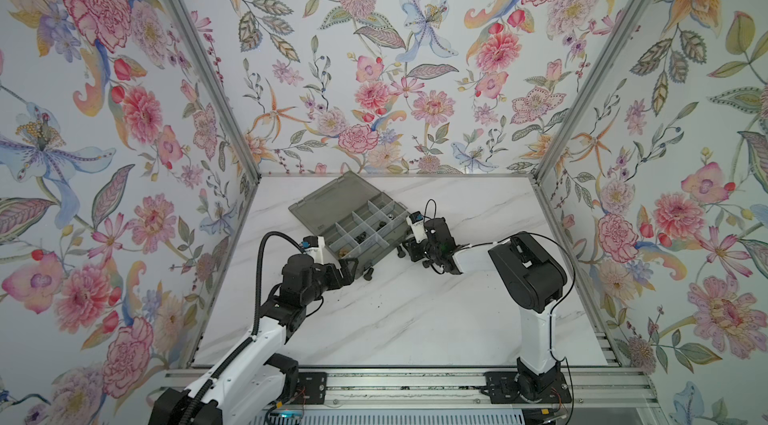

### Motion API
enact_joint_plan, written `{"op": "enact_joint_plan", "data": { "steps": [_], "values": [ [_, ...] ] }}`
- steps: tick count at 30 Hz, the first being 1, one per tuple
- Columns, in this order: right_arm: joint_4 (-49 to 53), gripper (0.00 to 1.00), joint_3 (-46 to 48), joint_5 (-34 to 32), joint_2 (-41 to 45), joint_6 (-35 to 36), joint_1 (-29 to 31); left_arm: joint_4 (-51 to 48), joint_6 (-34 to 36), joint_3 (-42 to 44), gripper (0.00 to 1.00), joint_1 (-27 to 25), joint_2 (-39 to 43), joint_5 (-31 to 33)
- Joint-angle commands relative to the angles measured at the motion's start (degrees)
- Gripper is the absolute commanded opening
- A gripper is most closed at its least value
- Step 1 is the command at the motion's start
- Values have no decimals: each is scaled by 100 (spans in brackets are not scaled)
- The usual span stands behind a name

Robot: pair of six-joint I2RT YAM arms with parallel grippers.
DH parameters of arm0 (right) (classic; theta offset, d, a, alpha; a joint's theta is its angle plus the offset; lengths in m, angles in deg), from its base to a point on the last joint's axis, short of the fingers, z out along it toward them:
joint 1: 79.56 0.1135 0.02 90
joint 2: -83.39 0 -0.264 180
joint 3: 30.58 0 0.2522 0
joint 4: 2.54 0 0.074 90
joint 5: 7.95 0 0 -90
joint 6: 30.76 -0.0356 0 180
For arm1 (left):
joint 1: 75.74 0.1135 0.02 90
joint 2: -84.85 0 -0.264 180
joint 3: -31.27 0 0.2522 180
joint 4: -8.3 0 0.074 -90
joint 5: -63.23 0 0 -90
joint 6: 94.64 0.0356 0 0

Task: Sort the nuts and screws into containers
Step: 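Lower the open right gripper around the silver hex nut and close it, then lift the silver hex nut and carry it over the silver-nut compartment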

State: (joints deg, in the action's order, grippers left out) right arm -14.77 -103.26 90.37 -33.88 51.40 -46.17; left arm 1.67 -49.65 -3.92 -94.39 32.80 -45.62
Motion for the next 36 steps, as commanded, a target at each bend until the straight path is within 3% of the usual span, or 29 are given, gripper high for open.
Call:
{"op": "enact_joint_plan", "data": {
  "steps": [1, 26, 36],
  "values": [
    [767, 23, 79, -40, -266, -5, 72, 3, 45, -19, 100, 62, 90, 95],
    [659, 17, 834, -181, 248, 89, 124, -46, 2, 42, 99, 58, 215, 125],
    [53, 10, 1227, -53, 548, 54, 81, -29, 12, 51, 99, 64, 214, 121]
  ]
}}
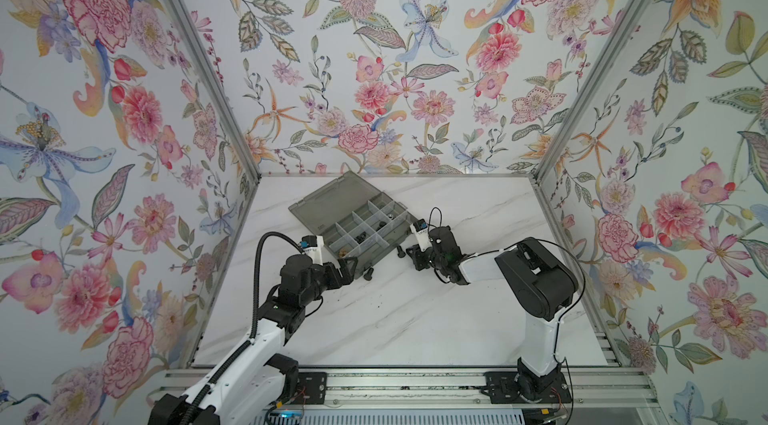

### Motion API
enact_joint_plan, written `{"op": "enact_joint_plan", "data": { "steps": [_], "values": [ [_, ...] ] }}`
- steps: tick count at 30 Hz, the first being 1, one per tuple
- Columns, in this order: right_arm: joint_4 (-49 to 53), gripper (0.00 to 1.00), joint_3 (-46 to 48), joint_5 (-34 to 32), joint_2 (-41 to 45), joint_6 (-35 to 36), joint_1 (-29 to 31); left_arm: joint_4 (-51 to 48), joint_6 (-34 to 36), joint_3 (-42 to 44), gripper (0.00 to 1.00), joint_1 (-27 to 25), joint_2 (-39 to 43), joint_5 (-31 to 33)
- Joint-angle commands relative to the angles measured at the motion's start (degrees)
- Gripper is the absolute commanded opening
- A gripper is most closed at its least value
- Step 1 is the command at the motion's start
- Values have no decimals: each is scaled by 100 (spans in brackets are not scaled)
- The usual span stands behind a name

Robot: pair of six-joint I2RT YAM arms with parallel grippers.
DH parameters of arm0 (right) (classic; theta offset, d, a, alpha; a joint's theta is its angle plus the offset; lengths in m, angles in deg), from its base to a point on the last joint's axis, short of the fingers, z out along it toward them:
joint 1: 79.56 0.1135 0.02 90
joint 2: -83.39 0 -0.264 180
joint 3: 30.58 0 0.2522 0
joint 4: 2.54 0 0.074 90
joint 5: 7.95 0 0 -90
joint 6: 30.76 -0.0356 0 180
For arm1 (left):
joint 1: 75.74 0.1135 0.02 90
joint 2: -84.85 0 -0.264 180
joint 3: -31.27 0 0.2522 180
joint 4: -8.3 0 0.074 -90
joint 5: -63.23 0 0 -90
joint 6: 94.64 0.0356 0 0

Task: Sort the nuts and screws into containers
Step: 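Lift the silver hex nut and carry it over the silver-nut compartment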

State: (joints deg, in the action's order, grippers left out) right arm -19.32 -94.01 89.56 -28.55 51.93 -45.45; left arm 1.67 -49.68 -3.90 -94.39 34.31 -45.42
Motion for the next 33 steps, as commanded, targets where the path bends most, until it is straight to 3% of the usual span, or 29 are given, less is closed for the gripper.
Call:
{"op": "enact_joint_plan", "data": {
  "steps": [1, 20, 27, 33],
  "values": [
    [448, 9, 330, 47, 66, 2, 8, -28, 17, 49, 99, 61, 67, 99],
    [566, 7, -43, 322, 936, 308, -201, -10, 0, 58, 99, 59, 45, 108],
    [1288, 8, -1141, 401, 802, 640, -331, 16, 11, 49, 99, 62, 27, 82],
    [1822, 9, -2473, 443, 64, 761, -404, 35, -1, 49, 99, 59, 27, 64]
  ]
}}
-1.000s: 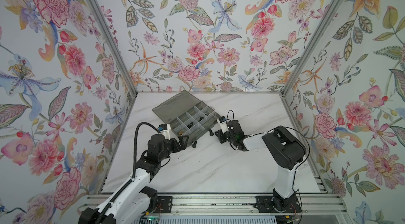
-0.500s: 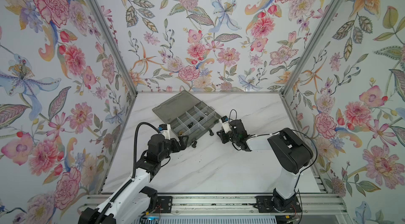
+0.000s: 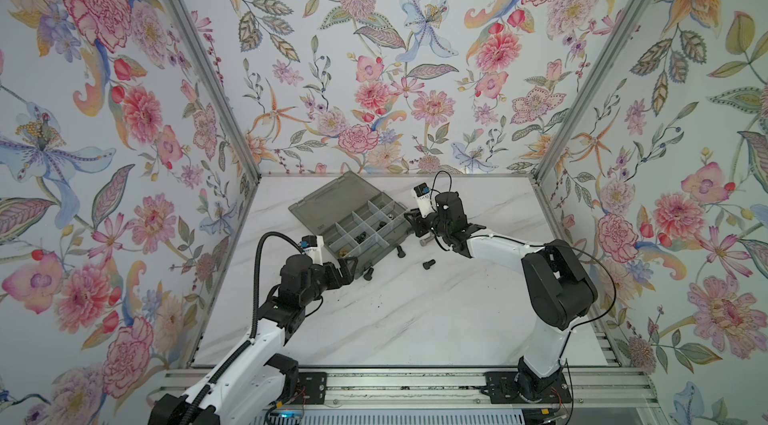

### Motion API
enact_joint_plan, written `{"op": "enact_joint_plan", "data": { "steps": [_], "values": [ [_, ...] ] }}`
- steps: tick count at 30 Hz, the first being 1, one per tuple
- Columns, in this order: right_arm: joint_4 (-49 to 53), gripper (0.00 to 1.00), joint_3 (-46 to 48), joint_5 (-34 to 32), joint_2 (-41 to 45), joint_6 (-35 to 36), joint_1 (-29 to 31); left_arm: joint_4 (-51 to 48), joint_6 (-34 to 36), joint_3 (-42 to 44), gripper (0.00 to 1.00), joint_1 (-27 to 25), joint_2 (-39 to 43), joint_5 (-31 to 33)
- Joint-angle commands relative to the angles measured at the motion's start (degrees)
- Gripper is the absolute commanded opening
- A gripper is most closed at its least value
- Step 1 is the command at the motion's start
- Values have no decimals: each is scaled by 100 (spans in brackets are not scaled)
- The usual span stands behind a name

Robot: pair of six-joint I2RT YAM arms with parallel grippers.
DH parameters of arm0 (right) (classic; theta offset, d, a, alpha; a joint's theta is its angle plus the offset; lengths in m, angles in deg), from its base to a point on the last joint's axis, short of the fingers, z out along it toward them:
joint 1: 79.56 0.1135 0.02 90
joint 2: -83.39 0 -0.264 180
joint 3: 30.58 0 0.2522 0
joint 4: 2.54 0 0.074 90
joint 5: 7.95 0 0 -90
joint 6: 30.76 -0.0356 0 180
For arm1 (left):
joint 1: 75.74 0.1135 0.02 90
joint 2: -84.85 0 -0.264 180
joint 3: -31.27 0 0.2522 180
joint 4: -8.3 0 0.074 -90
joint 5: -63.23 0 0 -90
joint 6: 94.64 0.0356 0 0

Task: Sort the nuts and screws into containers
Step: 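Lift the silver hex nut and carry it over the silver-nut compartment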

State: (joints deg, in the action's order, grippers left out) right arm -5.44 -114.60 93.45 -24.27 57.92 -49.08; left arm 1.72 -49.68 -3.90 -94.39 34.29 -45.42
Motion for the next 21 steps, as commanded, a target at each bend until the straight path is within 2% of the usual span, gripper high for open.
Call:
{"op": "enact_joint_plan", "data": {
  "steps": [1, 11, 21],
  "values": [
    [512, 9, -649, 48, -521, 144, -56, 31, -12, 56, 99, 58, 30, 65],
    [931, 9, -2253, 135, -1849, -94, -61, 147, -12, 62, 99, 64, -30, -64],
    [1034, 12, -2373, 151, -2139, -131, -17, 137, -6, 29, 99, 59, -37, -47]
  ]
}}
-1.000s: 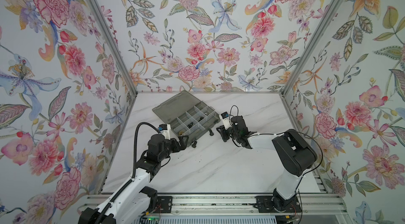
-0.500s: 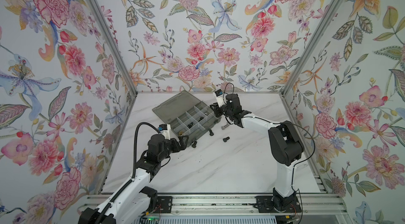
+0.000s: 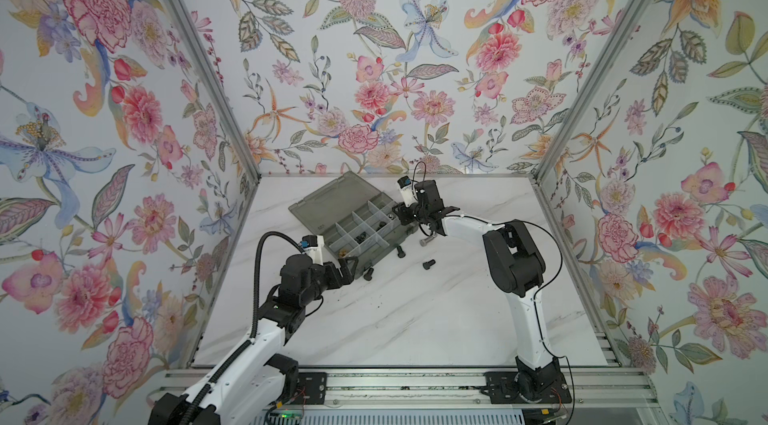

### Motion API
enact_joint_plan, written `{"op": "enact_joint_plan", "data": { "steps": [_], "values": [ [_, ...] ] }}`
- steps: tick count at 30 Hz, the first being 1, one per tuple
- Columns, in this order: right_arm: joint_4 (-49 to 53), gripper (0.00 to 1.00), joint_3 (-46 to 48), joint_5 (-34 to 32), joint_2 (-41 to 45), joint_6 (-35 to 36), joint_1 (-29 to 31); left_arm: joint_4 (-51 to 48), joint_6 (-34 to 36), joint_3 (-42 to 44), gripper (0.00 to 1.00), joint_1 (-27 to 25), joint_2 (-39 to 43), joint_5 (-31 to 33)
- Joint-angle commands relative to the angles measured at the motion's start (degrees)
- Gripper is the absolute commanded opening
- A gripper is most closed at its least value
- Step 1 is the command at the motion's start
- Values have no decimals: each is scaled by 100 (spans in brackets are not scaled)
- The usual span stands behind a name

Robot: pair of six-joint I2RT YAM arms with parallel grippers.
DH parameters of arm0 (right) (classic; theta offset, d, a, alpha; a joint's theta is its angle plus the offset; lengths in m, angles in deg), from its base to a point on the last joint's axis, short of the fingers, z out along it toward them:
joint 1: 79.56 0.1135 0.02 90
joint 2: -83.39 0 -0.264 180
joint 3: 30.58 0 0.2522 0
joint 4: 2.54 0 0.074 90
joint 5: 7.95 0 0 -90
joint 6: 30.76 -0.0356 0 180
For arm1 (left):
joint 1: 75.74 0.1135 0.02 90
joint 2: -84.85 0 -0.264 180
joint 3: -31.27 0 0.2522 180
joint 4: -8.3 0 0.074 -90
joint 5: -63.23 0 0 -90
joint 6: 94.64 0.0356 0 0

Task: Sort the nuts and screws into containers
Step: 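Lift the silver hex nut and carry it over the silver-nut compartment, then open the right gripper to drop the silver hex nut into the compartment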

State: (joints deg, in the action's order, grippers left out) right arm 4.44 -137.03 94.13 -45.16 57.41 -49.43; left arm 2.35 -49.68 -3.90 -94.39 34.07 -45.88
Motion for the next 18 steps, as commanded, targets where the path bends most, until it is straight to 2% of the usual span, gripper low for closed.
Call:
{"op": "enact_joint_plan", "data": {
  "steps": [1, 6, 9, 18],
  "values": [
    [43, 13, -104, 89, -55, -76, 19, 73, -7, 24, 100, 63, -27, -4],
    [74, 18, -67, 84, -69, -81, 28, 96, -22, 49, 99, 56, -24, 3],
    [141, 29, -74, 55, -68, -66, 29, 91, -5, 57, 99, 64, -17, -11],
    [129, 42, 197, -5, 498, 61, 31, 89, 0, 58, 99, 64, -1, -5]
  ]
}}
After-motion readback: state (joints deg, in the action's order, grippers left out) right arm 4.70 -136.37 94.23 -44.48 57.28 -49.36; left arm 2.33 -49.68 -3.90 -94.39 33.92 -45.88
